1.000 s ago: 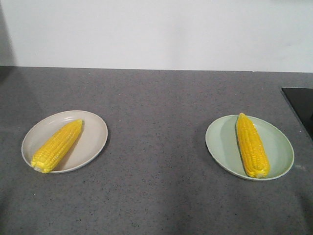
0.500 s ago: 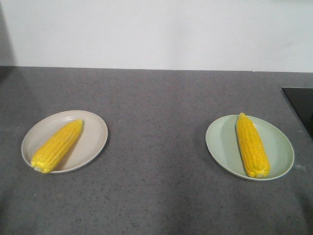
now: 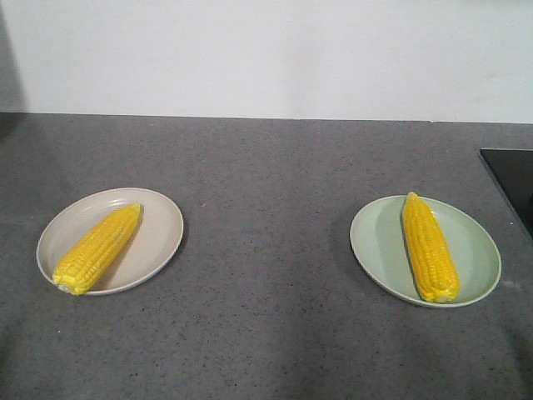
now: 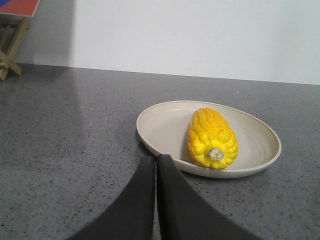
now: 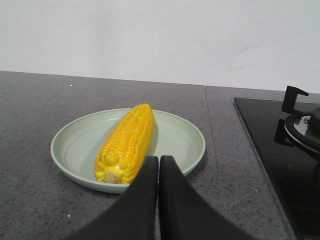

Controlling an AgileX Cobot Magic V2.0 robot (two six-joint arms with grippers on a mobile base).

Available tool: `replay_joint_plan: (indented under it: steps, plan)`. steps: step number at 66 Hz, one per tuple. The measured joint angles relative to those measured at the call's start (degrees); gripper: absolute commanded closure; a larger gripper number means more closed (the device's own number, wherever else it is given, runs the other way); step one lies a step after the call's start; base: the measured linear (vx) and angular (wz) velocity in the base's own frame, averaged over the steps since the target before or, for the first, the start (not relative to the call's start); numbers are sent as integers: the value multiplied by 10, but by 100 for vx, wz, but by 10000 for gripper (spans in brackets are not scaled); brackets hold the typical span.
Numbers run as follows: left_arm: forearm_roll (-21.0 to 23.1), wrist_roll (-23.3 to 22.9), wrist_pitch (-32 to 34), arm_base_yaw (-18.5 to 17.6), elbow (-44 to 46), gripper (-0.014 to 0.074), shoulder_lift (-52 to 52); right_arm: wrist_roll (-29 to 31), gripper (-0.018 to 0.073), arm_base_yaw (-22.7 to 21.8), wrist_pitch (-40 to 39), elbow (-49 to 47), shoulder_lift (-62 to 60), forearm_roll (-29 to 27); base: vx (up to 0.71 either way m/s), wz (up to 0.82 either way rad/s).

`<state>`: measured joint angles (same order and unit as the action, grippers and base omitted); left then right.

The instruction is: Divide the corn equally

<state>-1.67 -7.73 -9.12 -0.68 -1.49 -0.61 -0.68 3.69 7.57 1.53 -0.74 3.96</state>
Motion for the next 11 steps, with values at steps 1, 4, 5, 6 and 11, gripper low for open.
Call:
replay_joint_plan:
  steps: [1, 4, 5, 6, 11]
  plan:
    - [0, 0, 0, 0, 0, 602, 0, 0, 564, 0, 0, 0, 0, 0, 0, 0]
    - [0, 0, 0, 0, 0, 602, 0, 0, 564, 0, 0, 0, 0, 0, 0, 0]
    - [0, 0, 0, 0, 0, 602, 0, 0, 564, 0, 0, 0, 0, 0, 0, 0]
    - [0, 0, 0, 0, 0, 602, 0, 0, 564, 0, 0, 0, 0, 0, 0, 0]
    - [0, 0, 0, 0, 0, 602, 0, 0, 564, 0, 0, 0, 0, 0, 0, 0]
